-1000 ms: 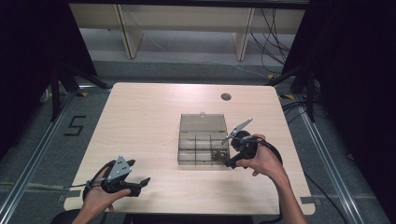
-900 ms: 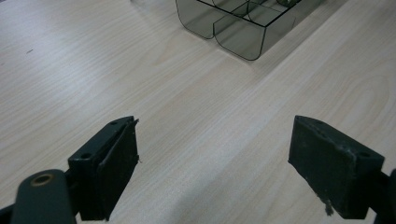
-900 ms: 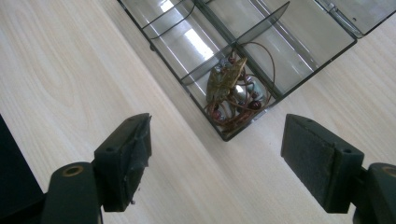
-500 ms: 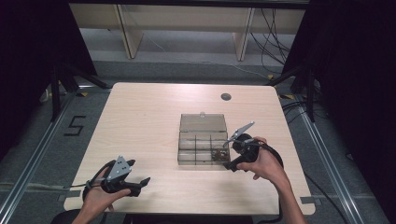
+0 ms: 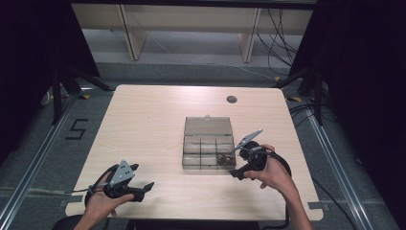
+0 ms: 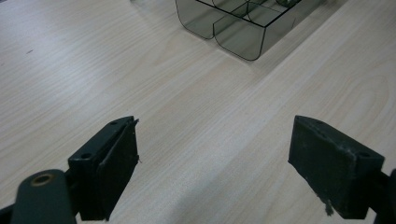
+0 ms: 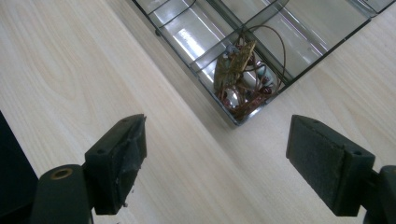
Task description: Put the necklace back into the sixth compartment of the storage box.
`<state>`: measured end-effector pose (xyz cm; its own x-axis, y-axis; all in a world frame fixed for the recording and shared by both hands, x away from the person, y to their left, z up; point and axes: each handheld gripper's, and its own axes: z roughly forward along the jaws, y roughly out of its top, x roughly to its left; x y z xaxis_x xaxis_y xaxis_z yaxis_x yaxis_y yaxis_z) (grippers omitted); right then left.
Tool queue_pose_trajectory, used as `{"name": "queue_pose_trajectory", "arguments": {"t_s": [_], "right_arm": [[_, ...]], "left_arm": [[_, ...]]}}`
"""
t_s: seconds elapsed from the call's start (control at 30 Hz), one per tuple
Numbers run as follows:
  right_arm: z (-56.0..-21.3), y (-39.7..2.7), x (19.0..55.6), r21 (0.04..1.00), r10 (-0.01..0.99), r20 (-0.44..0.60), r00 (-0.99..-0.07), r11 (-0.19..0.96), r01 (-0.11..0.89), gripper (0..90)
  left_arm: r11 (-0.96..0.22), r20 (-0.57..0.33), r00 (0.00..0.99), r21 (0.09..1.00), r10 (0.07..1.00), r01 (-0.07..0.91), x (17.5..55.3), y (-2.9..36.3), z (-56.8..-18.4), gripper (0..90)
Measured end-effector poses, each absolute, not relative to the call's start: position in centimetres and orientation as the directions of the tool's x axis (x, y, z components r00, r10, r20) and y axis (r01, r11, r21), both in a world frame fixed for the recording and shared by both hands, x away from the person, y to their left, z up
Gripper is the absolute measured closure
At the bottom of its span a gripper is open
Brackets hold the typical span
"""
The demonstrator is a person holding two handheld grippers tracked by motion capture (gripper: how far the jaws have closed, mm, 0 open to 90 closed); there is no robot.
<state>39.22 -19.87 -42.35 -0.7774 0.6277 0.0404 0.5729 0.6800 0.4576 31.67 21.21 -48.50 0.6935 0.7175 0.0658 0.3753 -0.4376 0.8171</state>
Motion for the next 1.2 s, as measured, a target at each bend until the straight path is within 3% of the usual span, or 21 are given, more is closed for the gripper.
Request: {"name": "queue_pose_trajectory", "arguments": {"t_s": [0.33,0.63,0.67,1.2], "right_arm": [[-42.5,-20.0,38.4,0.444,0.661,0.045,-0.749,0.659,0.608,20.3],[-42.8,-20.0,37.9,0.451,0.656,0.036,-0.754,0.663,0.598,19.8],[-43.0,-20.1,38.0,0.472,0.63,0.022,-0.777,0.678,0.563,19.7],[-43.8,-20.5,37.2,0.481,0.653,0.036,-0.756,0.652,0.586,18.9]], "left_arm": [[-0.433,0.062,0.694,0.82,0.717,0.374,31.6,21.2,-48.5,15.1],[-0.431,0.061,0.693,0.821,0.718,0.375,31.6,21.2,-48.5,15.1],[-0.431,0.061,0.693,0.821,0.718,0.375,31.6,21.2,-48.5,15.1],[-0.437,0.063,0.7,0.82,0.711,0.369,31.7,21.2,-48.4,15.1]]}}
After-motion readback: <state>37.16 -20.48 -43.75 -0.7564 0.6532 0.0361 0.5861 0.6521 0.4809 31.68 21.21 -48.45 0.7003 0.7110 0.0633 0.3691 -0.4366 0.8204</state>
